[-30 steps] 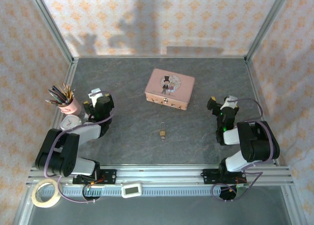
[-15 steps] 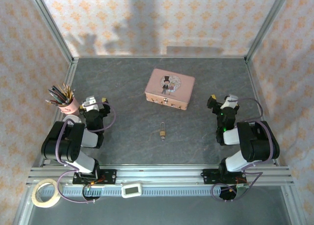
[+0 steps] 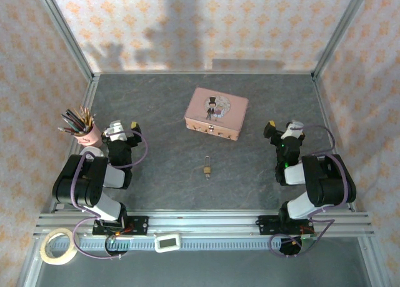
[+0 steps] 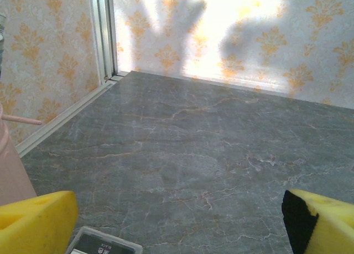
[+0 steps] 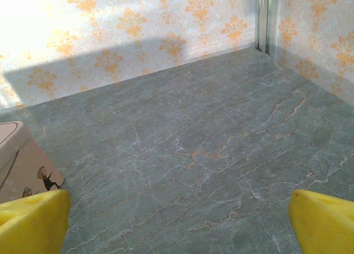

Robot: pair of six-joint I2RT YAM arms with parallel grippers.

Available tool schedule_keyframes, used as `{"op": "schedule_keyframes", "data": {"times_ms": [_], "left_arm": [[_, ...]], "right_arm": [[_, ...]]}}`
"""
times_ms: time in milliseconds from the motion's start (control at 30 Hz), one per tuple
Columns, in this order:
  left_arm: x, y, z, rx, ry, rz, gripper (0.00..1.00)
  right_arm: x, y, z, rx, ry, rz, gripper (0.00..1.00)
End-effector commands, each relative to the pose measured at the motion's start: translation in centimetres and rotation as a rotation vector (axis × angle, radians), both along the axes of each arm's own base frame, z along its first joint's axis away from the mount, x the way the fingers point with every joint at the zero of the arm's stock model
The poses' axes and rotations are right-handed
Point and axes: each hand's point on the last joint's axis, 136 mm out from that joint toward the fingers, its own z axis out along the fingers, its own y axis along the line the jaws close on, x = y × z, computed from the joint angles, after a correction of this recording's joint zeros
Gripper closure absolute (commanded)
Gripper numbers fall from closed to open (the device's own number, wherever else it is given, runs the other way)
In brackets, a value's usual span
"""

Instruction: Unlock a padlock with a key

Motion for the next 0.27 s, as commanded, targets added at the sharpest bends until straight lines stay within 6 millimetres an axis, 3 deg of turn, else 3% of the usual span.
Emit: {"op": "schedule_keyframes", "data": {"times_ms": [0,233], "left_arm": [[0.5,-0.18,1.25,0.006,-0.046,-0.016,0.04],[0.53,-0.16,1.3,0.006,-0.047,-0.014,0.03]], "right_arm": [[0.1,-0.17,1.06,-0.016,-0.039,-0.002,0.0],[0.14,-0.06,0.97,-0.024,-0.034,-0.005,0.0]]}}
